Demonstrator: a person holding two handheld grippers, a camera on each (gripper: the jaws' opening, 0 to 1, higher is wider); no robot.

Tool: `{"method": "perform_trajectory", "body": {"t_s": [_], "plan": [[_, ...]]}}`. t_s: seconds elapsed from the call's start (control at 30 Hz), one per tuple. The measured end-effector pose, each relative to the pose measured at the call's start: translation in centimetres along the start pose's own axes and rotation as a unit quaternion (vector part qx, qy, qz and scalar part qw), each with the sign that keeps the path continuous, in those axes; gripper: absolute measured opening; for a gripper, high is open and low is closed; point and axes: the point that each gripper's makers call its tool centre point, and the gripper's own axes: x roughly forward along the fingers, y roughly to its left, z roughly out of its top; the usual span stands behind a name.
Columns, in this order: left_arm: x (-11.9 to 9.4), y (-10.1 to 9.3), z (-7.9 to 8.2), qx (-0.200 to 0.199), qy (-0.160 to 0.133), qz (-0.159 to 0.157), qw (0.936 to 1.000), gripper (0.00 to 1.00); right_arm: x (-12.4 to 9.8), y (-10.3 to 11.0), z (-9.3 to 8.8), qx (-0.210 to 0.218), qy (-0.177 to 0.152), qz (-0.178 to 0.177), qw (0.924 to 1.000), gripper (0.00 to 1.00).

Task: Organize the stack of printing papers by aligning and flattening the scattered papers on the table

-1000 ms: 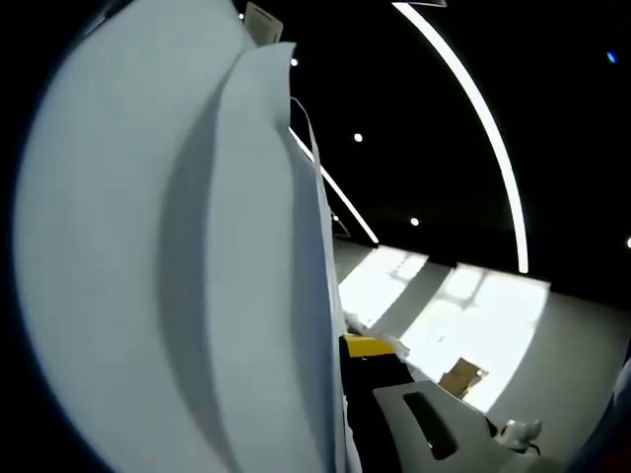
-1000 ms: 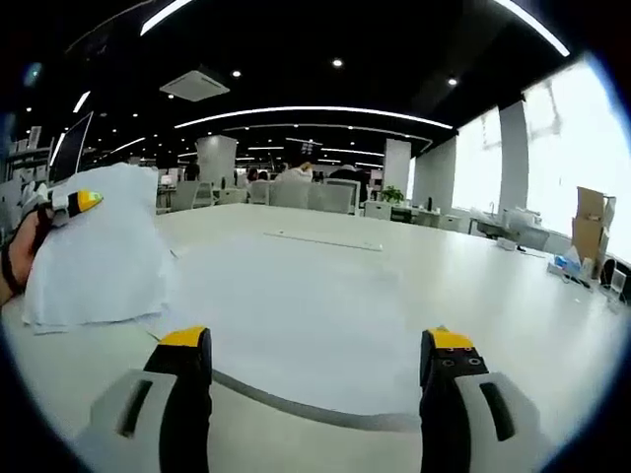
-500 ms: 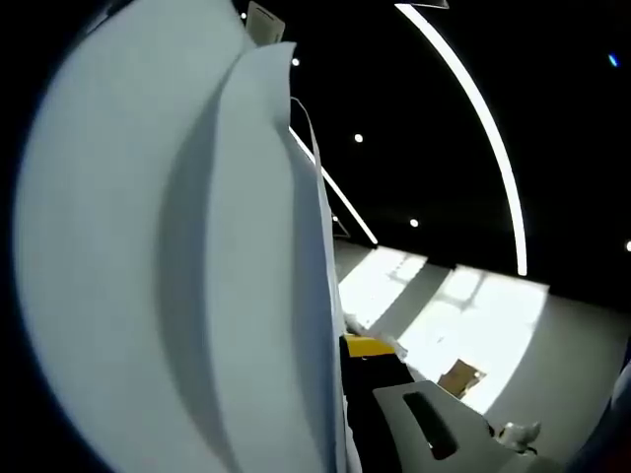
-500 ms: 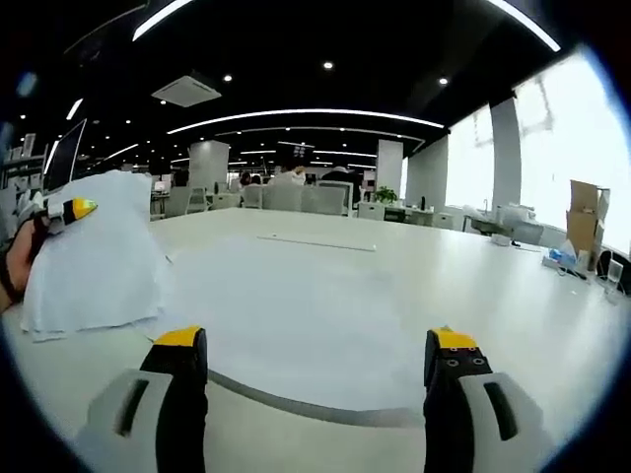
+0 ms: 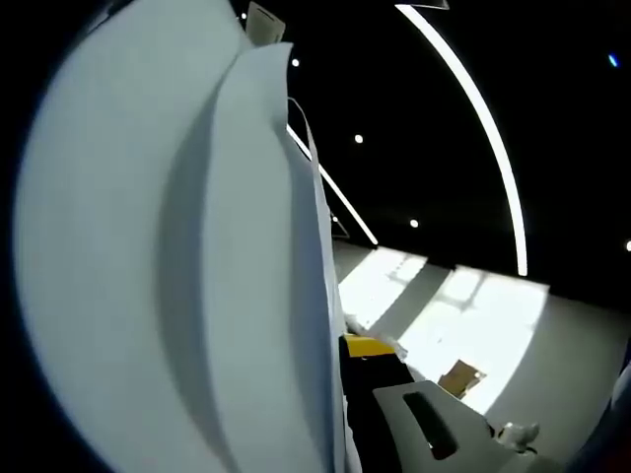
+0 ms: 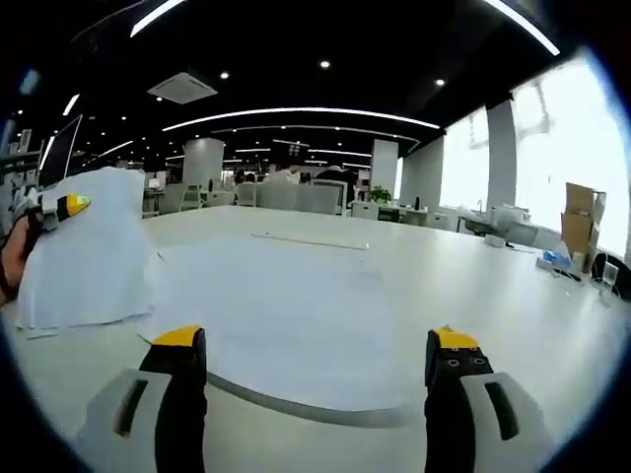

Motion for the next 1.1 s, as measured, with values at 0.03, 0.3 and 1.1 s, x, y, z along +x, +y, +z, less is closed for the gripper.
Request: {"method": "perform_trajectory", "body": {"t_s": [0.03,0.3,1.1], "plan": [[0.00,0.04,0.02,0.000,0.000,0.000,1.0000,0.06,0.01,-0.01,-0.01,0.000,0.000,0.000,1.0000,0.87],[0.02,0.02,-0.03,0.002,0.000,0.000,1.0000,0.06,0.13,0.02,0.07,0.003,-0.003,0.005,1.0000,0.89],[0.08,-0.07,-0.09,0.002,0.002,0.000,1.0000,0.06,0.29,-0.05,-0.06,-0.011,0.004,-0.001,0.9999,0.90]]}}
